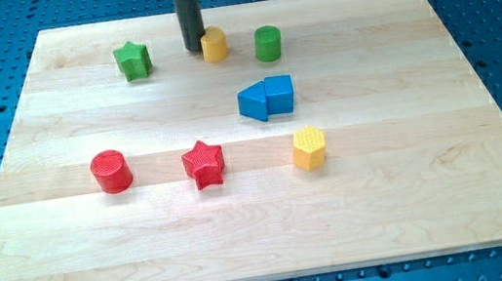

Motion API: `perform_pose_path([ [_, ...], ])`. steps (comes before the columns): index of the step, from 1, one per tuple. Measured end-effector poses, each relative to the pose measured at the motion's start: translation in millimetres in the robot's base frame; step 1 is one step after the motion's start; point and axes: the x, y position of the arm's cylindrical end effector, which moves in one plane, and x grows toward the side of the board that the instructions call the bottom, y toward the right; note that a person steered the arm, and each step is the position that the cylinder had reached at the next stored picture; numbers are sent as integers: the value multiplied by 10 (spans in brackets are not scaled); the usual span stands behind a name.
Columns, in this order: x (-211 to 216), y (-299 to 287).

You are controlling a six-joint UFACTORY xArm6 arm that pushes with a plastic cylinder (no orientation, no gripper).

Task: Move the heart into the hexagon

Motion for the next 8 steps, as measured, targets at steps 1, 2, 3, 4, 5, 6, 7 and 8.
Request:
perform_pose_path([
  [1,104,170],
  [2,548,459],
  [3,740,1083],
  [4,746,1408],
  [5,808,1214],
  [6,677,868],
  [7,1142,844],
  [8,1344,983],
])
